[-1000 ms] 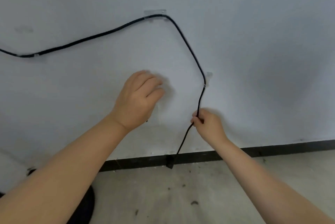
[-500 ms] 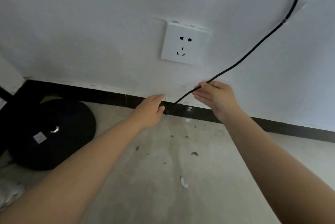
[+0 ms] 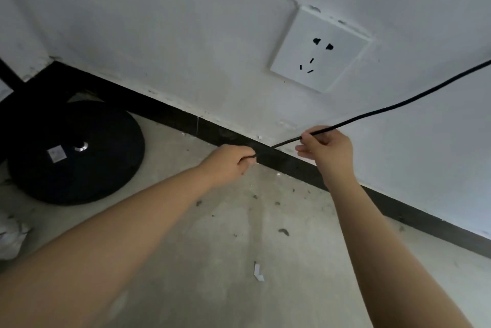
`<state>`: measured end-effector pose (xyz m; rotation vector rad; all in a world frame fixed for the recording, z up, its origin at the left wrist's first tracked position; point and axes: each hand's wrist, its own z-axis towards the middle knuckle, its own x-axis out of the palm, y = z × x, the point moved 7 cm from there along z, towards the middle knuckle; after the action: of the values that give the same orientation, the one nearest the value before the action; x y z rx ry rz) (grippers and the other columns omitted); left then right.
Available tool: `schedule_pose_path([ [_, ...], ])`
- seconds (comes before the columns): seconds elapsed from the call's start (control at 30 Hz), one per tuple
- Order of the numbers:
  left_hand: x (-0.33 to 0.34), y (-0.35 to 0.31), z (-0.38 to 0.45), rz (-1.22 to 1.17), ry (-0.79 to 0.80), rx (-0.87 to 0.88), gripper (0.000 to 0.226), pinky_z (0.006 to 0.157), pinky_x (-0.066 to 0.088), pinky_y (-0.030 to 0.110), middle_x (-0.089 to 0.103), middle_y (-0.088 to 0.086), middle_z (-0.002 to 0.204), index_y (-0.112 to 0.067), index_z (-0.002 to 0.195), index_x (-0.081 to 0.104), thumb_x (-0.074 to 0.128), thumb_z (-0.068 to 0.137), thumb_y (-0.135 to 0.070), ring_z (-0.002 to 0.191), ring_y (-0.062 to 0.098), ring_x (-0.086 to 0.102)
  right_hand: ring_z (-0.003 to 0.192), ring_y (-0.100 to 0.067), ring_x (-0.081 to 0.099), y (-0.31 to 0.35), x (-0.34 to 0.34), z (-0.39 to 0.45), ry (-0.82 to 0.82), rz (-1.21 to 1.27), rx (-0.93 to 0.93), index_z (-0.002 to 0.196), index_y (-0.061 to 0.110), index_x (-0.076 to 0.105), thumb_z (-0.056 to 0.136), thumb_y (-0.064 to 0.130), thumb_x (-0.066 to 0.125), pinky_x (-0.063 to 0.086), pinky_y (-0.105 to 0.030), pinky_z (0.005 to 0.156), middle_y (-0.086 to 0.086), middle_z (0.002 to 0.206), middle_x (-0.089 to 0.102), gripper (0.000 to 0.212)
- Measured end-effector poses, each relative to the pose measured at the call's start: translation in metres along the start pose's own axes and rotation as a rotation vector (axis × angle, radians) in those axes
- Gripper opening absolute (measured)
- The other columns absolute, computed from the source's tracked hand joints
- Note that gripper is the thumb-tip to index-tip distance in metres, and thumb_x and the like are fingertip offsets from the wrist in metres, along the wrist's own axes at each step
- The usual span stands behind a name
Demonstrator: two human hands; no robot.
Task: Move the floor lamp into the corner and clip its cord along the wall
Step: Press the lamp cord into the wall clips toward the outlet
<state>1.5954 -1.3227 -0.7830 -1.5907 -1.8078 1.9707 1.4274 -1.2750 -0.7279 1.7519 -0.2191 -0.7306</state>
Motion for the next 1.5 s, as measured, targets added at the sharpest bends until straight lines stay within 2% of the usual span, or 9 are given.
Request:
schedule_pose_path([
  [0.2, -0.033, -0.023, 0.014, 0.240, -0.329, 0.083, 0.025, 0.057, 0.033, 0.026, 0.067, 0.021, 0.076, -0.001, 0.085, 0.064, 0.045, 0.095, -0.013, 0.065, 0.028, 0.052, 0.045, 0.004, 0.061, 0.000, 0.003, 0.004, -0.229, 0.074, -0.055, 0.077, 0.008, 0.058, 0.083, 0.002, 0.056, 0.057, -0.013, 0.058, 0.001, 0.061, 0.059, 0.008],
  [0.53, -0.030, -0.017, 0.024, 0.217, -0.446, 0.018, 0.024, 0.049, 0.022, 0.024, 0.056, 0.017, 0.064, 0.002, 0.080, 0.063, 0.045, 0.094, -0.007, 0.059, 0.023, 0.041, 0.057, -0.008, 0.061, -0.002, 0.005, 0.003, -0.326, -0.026, -0.158, 0.069, 0.019, 0.054, 0.082, 0.005, 0.057, 0.057, -0.047, 0.078, 0.011, 0.055, 0.057, 0.019],
  [0.67, -0.017, -0.017, 0.014, 0.134, -0.498, 0.053, 0.024, 0.050, 0.039, 0.035, 0.065, 0.025, 0.066, 0.005, 0.079, 0.063, 0.049, 0.093, -0.008, 0.059, 0.032, 0.056, 0.058, -0.012, 0.063, -0.006, 0.005, 0.003, -0.376, 0.046, -0.118, 0.062, 0.030, 0.052, 0.082, 0.004, 0.057, 0.058, -0.044, 0.078, 0.008, 0.057, 0.058, 0.033],
  [0.8, 0.001, -0.015, 0.009, 0.005, -0.549, -0.016, 0.022, 0.060, 0.049, 0.043, 0.068, 0.026, 0.072, 0.006, 0.083, 0.063, 0.049, 0.093, -0.007, 0.067, 0.038, 0.060, 0.067, -0.027, 0.065, -0.003, 0.005, 0.003, -0.356, -0.065, -0.211, 0.077, 0.006, 0.062, 0.083, 0.005, 0.056, 0.056, -0.047, 0.077, -0.012, 0.066, 0.066, 0.008],
  [0.87, 0.005, -0.015, 0.012, -0.055, -0.569, -0.054, 0.023, 0.062, 0.051, 0.046, 0.068, 0.027, 0.074, 0.007, 0.081, 0.062, 0.048, 0.094, -0.007, 0.070, 0.038, 0.061, 0.072, -0.037, 0.065, 0.001, 0.004, 0.003, -0.325, -0.192, -0.324, 0.086, -0.006, 0.063, 0.083, 0.008, 0.055, 0.055, -0.051, 0.074, -0.024, 0.075, 0.069, 0.016],
  [1.07, 0.005, -0.015, 0.024, 0.031, -0.489, -0.067, 0.024, 0.065, 0.052, 0.042, 0.069, 0.024, 0.077, 0.004, 0.082, 0.060, 0.046, 0.095, -0.010, 0.074, 0.038, 0.063, 0.070, -0.039, 0.065, -0.002, -0.003, 0.004, -0.324, -0.259, -0.365, 0.083, -0.006, 0.063, 0.082, 0.011, 0.058, 0.054, -0.053, 0.071, -0.022, 0.073, 0.068, 0.018],
  [1.17, -0.014, -0.021, 0.030, 0.243, -0.504, 0.015, 0.014, 0.076, 0.044, 0.037, 0.070, 0.018, 0.091, -0.003, 0.094, 0.066, 0.053, 0.089, -0.007, 0.089, 0.035, 0.060, 0.068, -0.033, 0.065, -0.018, -0.017, 0.003, -0.352, -0.174, -0.228, 0.081, 0.002, 0.060, 0.083, 0.009, 0.057, 0.056, -0.051, 0.072, 0.001, 0.058, 0.058, 0.009],
  [1.27, -0.034, -0.030, 0.030, 0.308, -0.591, 0.083, 0.026, 0.082, 0.045, 0.044, 0.062, 0.022, 0.109, -0.001, 0.108, 0.061, 0.062, 0.081, -0.001, 0.103, 0.038, 0.052, 0.069, -0.032, 0.065, -0.038, -0.034, 0.001, -0.393, -0.120, -0.080, 0.077, 0.011, 0.049, 0.084, 0.010, 0.053, 0.056, -0.052, 0.074, 0.009, 0.058, 0.052, 0.009],
  [1.5, -0.026, -0.029, 0.034, -0.240, -0.587, -0.156, 0.035, 0.075, 0.044, 0.026, 0.055, 0.010, 0.109, -0.001, 0.119, 0.041, 0.057, 0.088, -0.004, 0.089, 0.020, 0.055, 0.040, -0.004, 0.055, -0.047, -0.038, 0.002, -0.349, 0.035, 0.080, 0.063, 0.023, 0.039, 0.087, 0.006, 0.044, 0.049, -0.013, 0.039, 0.000, 0.059, 0.053, 0.030],
])
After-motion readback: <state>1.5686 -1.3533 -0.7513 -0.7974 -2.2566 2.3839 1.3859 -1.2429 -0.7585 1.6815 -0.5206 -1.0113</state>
